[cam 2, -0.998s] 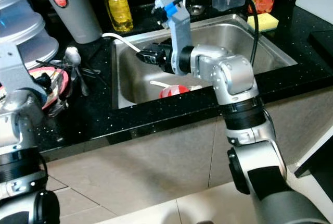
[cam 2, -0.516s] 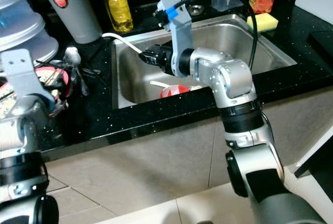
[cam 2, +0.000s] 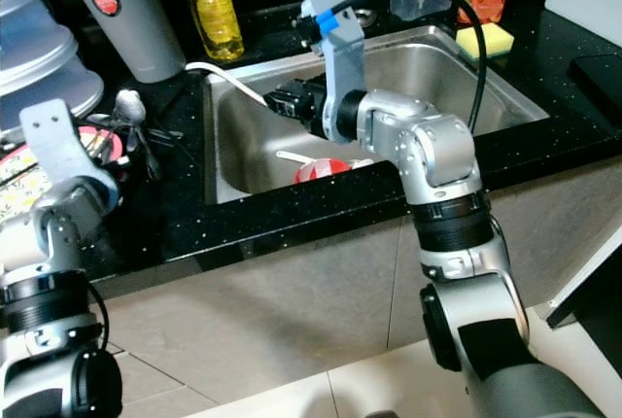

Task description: Kitchen organization

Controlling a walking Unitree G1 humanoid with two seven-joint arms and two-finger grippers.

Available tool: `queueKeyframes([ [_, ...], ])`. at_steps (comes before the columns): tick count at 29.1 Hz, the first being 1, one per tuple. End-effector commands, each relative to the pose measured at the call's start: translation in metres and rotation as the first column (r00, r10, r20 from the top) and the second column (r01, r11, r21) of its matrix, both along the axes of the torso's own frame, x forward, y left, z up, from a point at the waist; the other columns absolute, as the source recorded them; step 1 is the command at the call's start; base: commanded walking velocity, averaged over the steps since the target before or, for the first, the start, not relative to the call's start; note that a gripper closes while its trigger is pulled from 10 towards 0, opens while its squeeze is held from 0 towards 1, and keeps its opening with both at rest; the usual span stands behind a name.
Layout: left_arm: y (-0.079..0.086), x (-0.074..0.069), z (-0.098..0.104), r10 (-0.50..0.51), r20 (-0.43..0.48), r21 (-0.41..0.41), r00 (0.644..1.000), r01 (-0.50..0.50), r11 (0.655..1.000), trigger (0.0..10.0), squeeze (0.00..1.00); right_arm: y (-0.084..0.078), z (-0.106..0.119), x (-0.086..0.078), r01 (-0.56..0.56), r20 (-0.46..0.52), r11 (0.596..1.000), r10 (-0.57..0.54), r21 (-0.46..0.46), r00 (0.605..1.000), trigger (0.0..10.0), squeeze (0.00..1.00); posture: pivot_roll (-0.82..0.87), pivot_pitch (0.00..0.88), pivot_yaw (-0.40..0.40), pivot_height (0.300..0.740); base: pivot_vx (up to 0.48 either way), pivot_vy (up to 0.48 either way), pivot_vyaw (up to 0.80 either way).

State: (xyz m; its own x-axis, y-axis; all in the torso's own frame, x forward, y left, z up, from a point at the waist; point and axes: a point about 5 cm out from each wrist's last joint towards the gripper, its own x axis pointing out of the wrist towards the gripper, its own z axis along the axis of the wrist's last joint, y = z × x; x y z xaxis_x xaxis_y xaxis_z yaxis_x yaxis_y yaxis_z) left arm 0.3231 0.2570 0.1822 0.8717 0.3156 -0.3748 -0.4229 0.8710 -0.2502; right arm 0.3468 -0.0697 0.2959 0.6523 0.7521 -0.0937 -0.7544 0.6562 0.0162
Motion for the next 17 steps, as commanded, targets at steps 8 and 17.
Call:
queueKeyframes([
  [8,-0.0066,-0.0024,-0.0213,-0.002,-0.091,-0.07,0.996,-0.004,0.998,0.0,0.0,0.0054,0.0026,-0.0016,-0.017,0.003,1.0,0.017,0.003,1.0,10.0,0.0,-0.08,0.0,0.106,0.74,0.0,0.0,0.0],
  [17,-0.0046,-0.0032,-0.0224,0.022,-0.096,-0.052,0.995,-0.027,0.998,0.0,0.0,0.0056,0.0019,-0.0012,-0.009,-0.001,1.0,0.009,0.008,1.0,10.0,0.0,-0.08,0.0,0.112,0.74,0.0,0.0,0.0],
])
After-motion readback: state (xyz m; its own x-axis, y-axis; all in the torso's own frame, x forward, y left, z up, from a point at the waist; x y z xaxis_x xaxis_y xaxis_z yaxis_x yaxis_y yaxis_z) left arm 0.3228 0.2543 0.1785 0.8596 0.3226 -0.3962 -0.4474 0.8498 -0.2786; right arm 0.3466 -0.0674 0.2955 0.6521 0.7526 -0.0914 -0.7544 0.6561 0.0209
